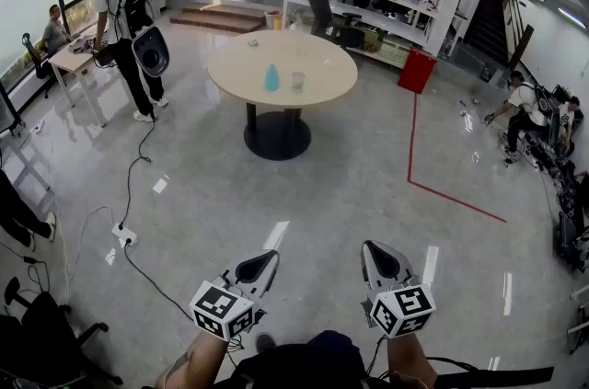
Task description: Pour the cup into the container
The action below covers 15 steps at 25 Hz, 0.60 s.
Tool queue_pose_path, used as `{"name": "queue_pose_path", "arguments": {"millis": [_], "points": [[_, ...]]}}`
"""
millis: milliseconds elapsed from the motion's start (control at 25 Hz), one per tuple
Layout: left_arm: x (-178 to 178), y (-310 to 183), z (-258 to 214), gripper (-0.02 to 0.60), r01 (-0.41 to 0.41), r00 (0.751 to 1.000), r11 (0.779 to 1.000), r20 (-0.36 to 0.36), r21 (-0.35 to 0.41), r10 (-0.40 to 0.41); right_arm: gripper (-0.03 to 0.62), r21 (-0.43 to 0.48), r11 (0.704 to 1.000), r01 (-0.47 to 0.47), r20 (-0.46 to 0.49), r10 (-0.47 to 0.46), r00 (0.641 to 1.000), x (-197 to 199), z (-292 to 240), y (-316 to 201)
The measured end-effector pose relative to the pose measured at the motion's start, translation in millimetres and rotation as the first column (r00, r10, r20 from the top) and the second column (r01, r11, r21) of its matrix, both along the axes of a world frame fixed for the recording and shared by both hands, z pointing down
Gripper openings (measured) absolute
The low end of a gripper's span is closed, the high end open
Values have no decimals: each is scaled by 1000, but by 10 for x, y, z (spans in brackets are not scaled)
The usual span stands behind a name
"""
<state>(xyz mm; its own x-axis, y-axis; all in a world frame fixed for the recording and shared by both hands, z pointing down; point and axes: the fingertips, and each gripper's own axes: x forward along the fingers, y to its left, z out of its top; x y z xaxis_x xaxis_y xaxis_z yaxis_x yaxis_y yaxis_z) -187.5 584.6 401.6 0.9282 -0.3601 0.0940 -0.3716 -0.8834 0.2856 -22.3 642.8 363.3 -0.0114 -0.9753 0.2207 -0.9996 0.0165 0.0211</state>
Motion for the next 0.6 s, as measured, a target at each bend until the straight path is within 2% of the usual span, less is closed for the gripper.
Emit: {"name": "queue_pose_path", "arguments": {"millis": [160,320,600], "points": [[-40,-315,-51,-6,12,1000,1000,0,16,-12,3,-4,1000,3,41,-3,999,-76,27,-238],[53,-583,-74,-5,22,1000,1000,6,22,-22,3,18,1000,18,52,-19,998,28,-13,-562],[448,-1426,-148,-5,115,991,992,60,51,-118,3,80,994,71,93,-79,993,542,-47,-1452]]}}
